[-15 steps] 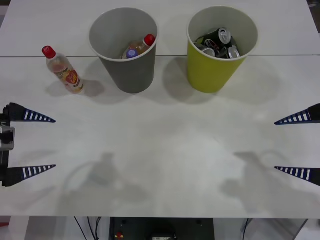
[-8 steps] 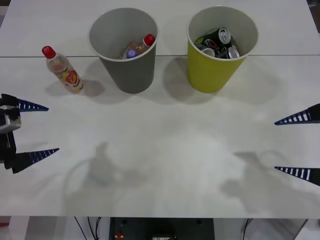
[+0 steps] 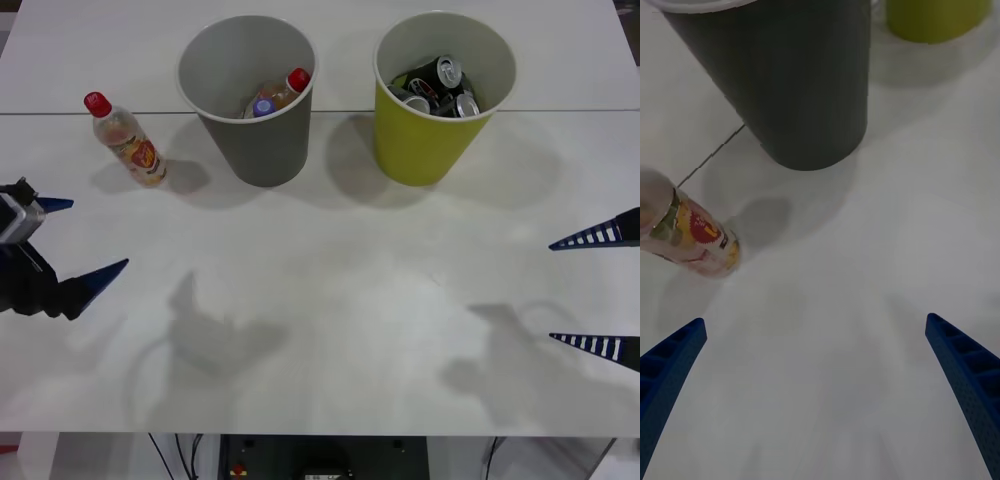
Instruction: Put the can into the green bin and the plastic bottle into the gray bin
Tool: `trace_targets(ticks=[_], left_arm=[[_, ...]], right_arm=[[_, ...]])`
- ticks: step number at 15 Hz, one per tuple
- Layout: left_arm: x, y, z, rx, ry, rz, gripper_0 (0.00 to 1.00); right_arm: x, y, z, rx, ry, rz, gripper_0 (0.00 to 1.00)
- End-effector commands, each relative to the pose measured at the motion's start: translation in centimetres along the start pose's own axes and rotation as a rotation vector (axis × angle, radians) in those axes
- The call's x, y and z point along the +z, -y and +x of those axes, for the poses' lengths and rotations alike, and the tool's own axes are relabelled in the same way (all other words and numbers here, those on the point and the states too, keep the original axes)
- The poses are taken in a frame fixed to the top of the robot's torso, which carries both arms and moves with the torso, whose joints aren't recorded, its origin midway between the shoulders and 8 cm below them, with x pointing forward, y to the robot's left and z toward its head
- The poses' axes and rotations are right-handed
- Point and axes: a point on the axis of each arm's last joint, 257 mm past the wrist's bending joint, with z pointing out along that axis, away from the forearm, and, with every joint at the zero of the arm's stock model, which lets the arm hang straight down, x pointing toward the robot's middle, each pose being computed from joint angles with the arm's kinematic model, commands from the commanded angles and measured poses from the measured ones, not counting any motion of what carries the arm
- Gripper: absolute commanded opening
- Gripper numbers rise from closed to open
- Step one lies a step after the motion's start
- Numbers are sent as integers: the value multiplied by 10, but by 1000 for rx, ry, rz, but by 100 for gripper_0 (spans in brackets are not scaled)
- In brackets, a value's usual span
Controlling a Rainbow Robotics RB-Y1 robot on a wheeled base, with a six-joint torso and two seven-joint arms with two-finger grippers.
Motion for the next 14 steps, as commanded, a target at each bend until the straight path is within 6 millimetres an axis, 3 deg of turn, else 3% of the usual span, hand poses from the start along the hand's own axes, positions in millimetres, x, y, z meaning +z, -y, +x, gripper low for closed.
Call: trace_targets(ticks=[1,6,14], left_arm=[[11,-3,1,-140,69,-70,100],[33,-16,15,-257,171,-158,100],[79,-63,48,-367,320,-344,100]], right_arm=[[0,0,0,0,0,0,100],[0,0,0,0,0,0,100],[0,0,0,0,0,0,100]])
